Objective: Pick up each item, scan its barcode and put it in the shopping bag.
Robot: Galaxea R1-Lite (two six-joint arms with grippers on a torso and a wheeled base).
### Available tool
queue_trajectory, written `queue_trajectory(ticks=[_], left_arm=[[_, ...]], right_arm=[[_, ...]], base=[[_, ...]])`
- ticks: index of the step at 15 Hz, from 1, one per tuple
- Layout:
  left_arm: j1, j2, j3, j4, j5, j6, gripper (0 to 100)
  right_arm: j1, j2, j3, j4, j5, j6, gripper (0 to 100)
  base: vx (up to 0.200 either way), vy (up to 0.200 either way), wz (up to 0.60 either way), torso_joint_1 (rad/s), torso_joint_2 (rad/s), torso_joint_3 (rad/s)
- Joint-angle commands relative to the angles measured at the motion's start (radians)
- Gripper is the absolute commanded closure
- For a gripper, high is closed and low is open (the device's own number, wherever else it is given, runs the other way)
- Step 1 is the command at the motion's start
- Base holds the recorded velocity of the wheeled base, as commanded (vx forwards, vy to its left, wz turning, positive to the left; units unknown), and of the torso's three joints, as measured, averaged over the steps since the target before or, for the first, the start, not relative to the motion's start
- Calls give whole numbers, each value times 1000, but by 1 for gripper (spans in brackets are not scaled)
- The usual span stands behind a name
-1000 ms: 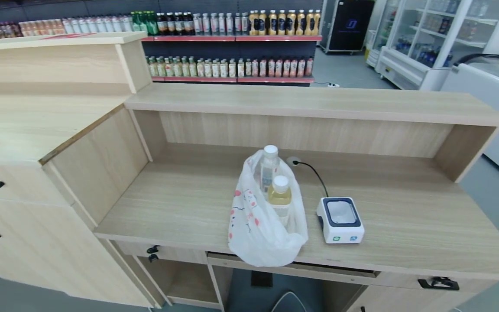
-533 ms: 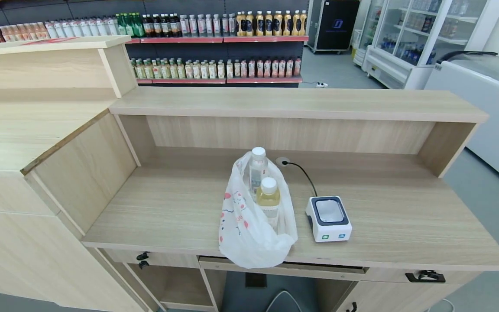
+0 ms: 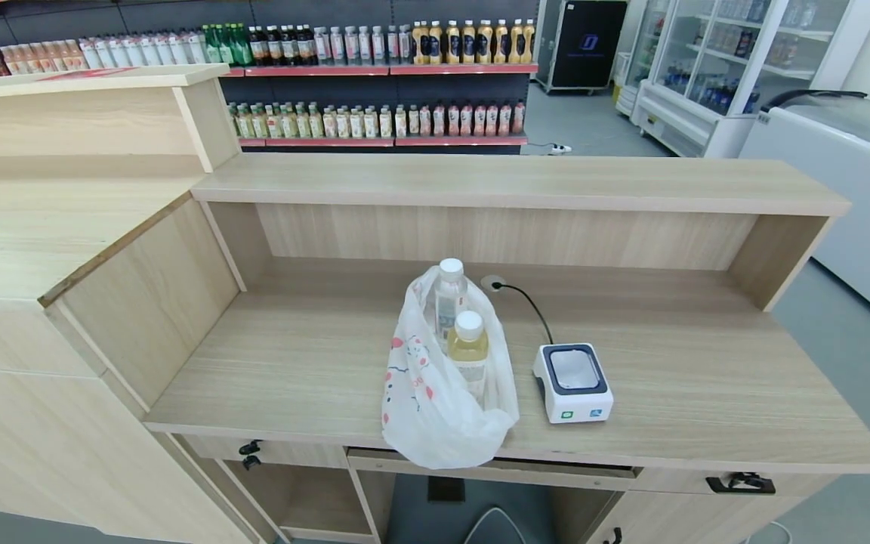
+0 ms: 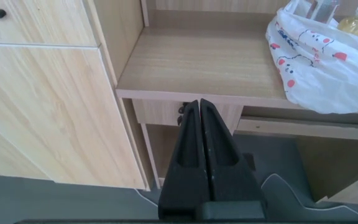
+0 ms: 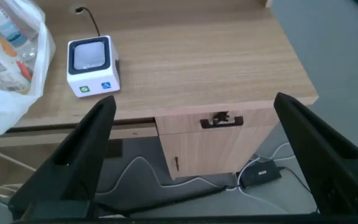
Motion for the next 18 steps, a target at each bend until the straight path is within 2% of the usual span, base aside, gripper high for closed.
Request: queue_trajectory(ticks=[1,2,18], left_arm=[[0,0,0,0,1,0,100],[0,0,0,0,1,0,100],[0,0,0,0,1,0,100]], right_arm=[[63,-261,4,144,-62,4,0],[66,-261,4,163,-94,1,0],[70,-261,4,167,-97,26,0]], base=[[0,0,0,0,0,0],[0,0,0,0,0,0],[0,0,0,0,0,0]])
